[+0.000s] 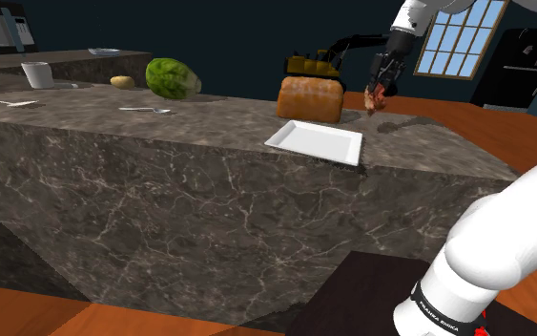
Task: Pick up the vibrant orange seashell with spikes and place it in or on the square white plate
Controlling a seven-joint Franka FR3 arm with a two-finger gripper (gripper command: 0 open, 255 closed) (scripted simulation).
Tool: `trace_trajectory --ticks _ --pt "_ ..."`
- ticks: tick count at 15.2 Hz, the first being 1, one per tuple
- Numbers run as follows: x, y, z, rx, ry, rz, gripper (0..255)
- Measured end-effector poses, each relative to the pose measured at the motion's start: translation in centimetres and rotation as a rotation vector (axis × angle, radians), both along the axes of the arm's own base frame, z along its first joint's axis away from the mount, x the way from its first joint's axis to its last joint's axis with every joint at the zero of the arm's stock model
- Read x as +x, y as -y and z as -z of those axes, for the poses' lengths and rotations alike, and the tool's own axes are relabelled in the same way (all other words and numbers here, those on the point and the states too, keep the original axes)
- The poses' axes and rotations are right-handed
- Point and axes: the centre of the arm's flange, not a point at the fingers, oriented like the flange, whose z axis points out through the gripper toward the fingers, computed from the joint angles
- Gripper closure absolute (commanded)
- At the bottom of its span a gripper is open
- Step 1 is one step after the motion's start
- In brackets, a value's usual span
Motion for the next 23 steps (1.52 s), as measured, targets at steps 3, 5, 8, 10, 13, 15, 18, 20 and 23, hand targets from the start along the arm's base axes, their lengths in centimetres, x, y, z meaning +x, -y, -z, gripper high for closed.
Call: trace_trajectory --ticks 3,5,8,10,13,15,18,20,23 --pt "0.5 -4.0 -0.6 -0.001 0.0 -0.001 255" --pt "1.2 -6.7 -0.7 -0.001 0.0 -0.001 255" --pt "1.9 -10.4 -1.1 0.0 0.0 -0.001 255" --pt "2.5 -13.0 -1.2 0.0 0.0 -0.001 255" --pt "3.0 -17.0 -1.6 -0.001 0.0 0.0 255" --pt "3.6 -19.8 -1.9 -0.001 0.0 -0.001 255" --pt "3.9 -21.1 -0.8 -0.001 -0.001 0.0 255" --pt "3.9 -21.2 0.1 -0.001 -0.001 0.001 255" --pt "3.9 -21.0 1.7 0.0 -0.001 0.001 255"
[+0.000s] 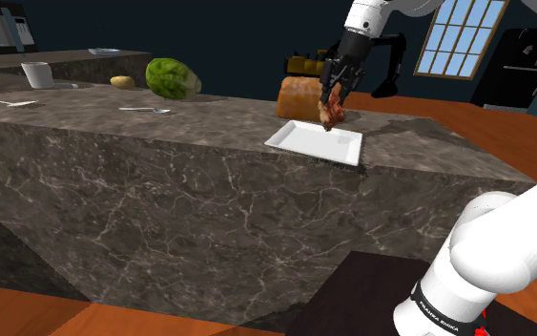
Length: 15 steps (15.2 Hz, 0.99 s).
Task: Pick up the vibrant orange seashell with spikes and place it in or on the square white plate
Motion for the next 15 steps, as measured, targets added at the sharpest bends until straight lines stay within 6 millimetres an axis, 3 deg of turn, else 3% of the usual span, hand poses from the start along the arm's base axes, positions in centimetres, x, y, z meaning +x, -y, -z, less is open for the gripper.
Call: trace_trajectory --ticks 9,15 --pt "0.1 -0.1 4.5 -0.001 0.004 0.001 255" --pt "0.0 -0.2 5.0 -0.002 0.018 0.0 255"
